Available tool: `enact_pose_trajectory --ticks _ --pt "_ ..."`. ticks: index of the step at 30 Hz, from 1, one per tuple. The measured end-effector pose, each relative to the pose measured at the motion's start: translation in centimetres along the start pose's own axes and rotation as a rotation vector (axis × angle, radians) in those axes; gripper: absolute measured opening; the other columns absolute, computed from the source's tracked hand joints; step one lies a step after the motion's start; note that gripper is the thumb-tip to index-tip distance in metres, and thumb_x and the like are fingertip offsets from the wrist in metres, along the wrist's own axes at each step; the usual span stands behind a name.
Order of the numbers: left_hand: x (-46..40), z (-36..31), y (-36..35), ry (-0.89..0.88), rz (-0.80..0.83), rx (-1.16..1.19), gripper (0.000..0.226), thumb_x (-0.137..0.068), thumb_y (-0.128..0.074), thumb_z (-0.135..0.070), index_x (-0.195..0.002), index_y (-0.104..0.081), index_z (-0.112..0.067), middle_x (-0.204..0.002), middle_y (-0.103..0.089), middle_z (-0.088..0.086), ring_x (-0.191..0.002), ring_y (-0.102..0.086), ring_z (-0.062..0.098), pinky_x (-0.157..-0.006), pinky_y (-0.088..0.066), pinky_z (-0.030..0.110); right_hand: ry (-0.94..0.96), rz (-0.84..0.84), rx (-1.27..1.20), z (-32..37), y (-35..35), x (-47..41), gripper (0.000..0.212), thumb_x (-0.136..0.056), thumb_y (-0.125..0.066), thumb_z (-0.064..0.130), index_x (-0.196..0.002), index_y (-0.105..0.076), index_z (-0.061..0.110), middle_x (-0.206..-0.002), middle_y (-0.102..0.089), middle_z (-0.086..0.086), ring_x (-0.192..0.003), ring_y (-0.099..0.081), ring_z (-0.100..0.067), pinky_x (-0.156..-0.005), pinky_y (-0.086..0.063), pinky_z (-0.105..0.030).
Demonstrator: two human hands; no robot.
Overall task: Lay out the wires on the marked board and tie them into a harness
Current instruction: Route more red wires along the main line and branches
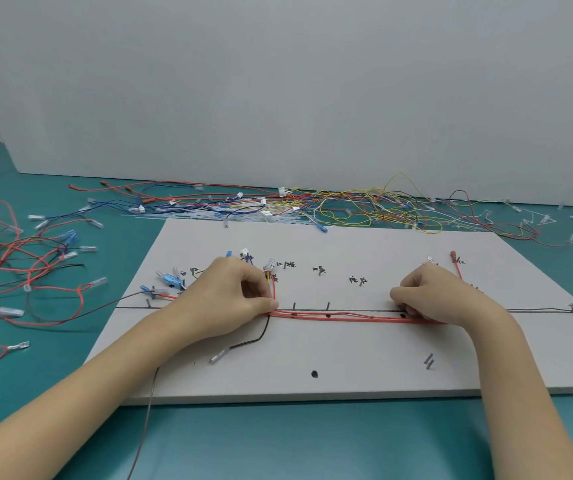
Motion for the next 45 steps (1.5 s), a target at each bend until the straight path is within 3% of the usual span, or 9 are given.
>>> enact_pose_trajectory --ticks 4,10,17,22,38,41,45 --pt "0.17 -0.19 -0.04 -0.016 0.017 -0.041 0.019 -0.08 -0.078 -0.018 -0.065 -0.069 -0.025 -0.061 -0.065 -0.013 -0.066 -0.059 0.003 -0.06 -0.041 0.012 0.02 0.022 -0.044 0.04 0.0 0.11 0.039 -0.081 -0.059 0.019 -0.043 -0.056 0.014 -0.046 -0.058 0.003 -0.039 -0.041 -0.01 -0.05 -0.036 -0.021" --pt "0.35 -0.38 -0.09 -0.026 0.016 -0.069 0.019 -0.08 -0.078 -0.02 -0.064 -0.068 -0.025 -0.059 -0.063 -0.015 -0.067 -0.059 0.003 -0.059 -0.04 0.011 0.039 0.037 -0.068 0.03 0.09 0.33 0.043 -0.083 -0.058 0.012 -0.041 -0.053 0.013 -0.037 -0.049 0.004 -0.034 -0.039 -0.009 -0.036 -0.031 -0.013" --pt "0.19 -0.22 -0.39 -0.026 -0.054 -0.043 0.018 -0.078 -0.078 -0.015 -0.065 -0.069 -0.023 -0.062 -0.065 -0.013 -0.067 -0.059 0.0 -0.062 -0.041 0.011 0.073 -0.028 -0.034 -0.15 0.15 -0.39 0.037 -0.082 -0.058 0.015 -0.045 -0.051 0.013 -0.041 -0.046 0.003 -0.041 -0.039 -0.013 -0.05 -0.031 -0.025" --pt "0.01 -0.22 -0.41 -0.022 -0.031 -0.03 0.02 -0.078 -0.078 -0.013 -0.064 -0.069 -0.024 -0.061 -0.064 -0.013 -0.065 -0.059 0.0 -0.061 -0.041 0.01 0.077 -0.053 0.004 0.06 0.2 -0.4 0.044 -0.082 -0.057 0.017 -0.039 -0.05 0.015 -0.038 -0.045 0.006 -0.033 -0.034 -0.005 -0.049 -0.029 -0.024" --pt "0.2 -0.04 -0.17 -0.047 0.0 -0.077 0.016 -0.08 -0.078 -0.018 -0.066 -0.069 -0.023 -0.063 -0.064 -0.012 -0.069 -0.06 0.004 -0.06 -0.041 0.012 0.057 -0.002 -0.019 0.05 -0.08 -0.2 0.042 -0.082 -0.057 0.02 -0.041 -0.051 0.016 -0.043 -0.05 0.005 -0.037 -0.035 -0.007 -0.049 -0.031 -0.022" --pt "0.24 -0.03 -0.18 -0.07 0.001 -0.117 0.021 -0.08 -0.077 -0.024 -0.065 -0.065 -0.031 -0.065 -0.062 -0.015 -0.074 -0.057 0.004 -0.068 -0.039 0.019 0.047 -0.001 -0.008 -0.06 -0.14 -0.26 0.042 -0.083 -0.056 0.022 -0.041 -0.052 0.017 -0.044 -0.05 0.005 -0.037 -0.036 -0.007 -0.05 -0.032 -0.023" --pt "0.23 0.5 0.1 -0.075 -0.009 -0.245 0.016 -0.079 -0.072 -0.045 -0.07 -0.062 -0.038 -0.078 -0.064 -0.02 -0.095 -0.043 -0.001 -0.082 -0.024 0.029 0.042 -0.012 -0.009 -0.19 0.06 -0.38 0.043 -0.082 -0.059 0.025 -0.043 -0.043 0.015 -0.044 -0.041 0.006 -0.04 -0.031 -0.01 -0.052 -0.028 -0.025"
Point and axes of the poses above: each hand's wrist, its own x-axis away from the middle knuckle, its own y-axis out of the back of the hand, z = x × y, the point moved 5 cm from there along -x, towards the middle knuckle
